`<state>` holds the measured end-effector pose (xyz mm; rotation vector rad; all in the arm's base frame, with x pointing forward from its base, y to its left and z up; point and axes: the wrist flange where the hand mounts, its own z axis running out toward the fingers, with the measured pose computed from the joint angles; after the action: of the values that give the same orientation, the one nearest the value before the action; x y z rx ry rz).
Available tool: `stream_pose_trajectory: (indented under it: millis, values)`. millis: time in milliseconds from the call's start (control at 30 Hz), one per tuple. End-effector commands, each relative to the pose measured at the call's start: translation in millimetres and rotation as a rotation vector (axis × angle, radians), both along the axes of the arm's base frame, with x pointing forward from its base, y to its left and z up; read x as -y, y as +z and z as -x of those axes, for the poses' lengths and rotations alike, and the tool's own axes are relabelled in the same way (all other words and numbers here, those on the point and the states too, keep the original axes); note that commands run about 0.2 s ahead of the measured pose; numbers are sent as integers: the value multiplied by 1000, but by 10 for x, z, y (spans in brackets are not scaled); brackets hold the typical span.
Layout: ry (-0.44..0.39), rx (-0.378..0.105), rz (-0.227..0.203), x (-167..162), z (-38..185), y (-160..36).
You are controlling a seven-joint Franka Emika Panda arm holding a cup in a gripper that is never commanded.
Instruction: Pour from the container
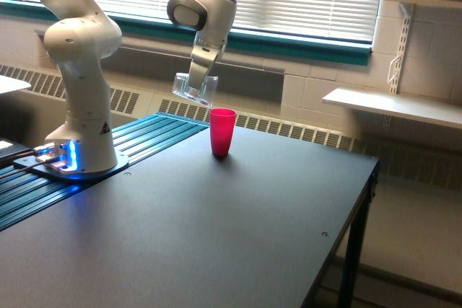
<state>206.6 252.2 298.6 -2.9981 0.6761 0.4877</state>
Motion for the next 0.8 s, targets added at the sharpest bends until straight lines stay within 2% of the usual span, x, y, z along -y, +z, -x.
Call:
stream_pose_trajectory:
  millis: [33, 300, 800]
  values:
    - [-21, -8, -1, 3, 7, 33]
    - [-33, -14, -9, 1, -16, 49]
    - [-57, 16, 15, 19, -59, 47]
